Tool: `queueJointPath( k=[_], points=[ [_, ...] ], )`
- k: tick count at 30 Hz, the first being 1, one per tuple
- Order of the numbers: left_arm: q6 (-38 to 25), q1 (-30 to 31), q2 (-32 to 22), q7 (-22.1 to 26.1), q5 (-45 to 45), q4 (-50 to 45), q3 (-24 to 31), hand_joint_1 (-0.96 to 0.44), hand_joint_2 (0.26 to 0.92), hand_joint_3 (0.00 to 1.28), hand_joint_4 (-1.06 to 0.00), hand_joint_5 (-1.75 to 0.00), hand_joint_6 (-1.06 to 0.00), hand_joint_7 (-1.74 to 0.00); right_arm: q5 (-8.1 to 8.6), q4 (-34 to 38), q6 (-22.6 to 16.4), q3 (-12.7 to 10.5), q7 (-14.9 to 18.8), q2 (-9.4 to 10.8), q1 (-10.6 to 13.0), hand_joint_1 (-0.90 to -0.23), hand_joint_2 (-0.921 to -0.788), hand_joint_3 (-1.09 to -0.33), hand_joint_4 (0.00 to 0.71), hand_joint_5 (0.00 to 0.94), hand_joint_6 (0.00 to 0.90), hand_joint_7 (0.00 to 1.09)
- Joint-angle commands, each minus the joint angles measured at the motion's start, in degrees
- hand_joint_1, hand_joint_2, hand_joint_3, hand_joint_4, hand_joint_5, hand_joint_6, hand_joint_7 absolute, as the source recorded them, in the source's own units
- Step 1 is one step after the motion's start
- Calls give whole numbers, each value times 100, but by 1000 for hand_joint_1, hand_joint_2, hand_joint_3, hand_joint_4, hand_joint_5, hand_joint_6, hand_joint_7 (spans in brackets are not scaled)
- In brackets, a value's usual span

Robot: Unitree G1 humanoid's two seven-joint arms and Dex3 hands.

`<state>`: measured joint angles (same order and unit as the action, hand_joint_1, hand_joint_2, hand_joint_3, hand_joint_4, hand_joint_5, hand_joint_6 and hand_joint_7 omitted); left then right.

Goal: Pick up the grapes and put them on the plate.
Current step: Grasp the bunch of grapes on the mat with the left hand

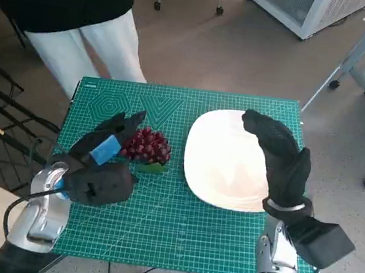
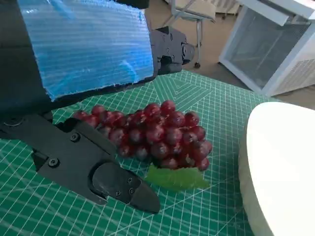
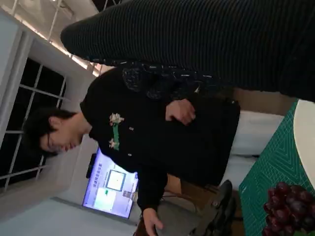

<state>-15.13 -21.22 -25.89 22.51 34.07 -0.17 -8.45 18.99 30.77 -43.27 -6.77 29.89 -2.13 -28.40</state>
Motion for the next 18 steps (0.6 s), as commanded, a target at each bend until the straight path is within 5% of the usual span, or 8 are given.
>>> queueJointPath(
  k=[1, 18],
  points=[
    [-173, -280, 3, -4, 96, 314, -207, -472, 695, 1, 1, 1, -103, -9, -1, 68, 15, -19, -5, 20, 43, -662, -921, -730, 395, 9, 1, 559],
    [151, -1725, 301, -369, 103, 2763, -964, -418, 702, 4, 1, 1, -115, -6, -1, 183, -8, -58, 13, -41, -18, -660, -921, -737, 398, 9, 0, 547]
  ],
)
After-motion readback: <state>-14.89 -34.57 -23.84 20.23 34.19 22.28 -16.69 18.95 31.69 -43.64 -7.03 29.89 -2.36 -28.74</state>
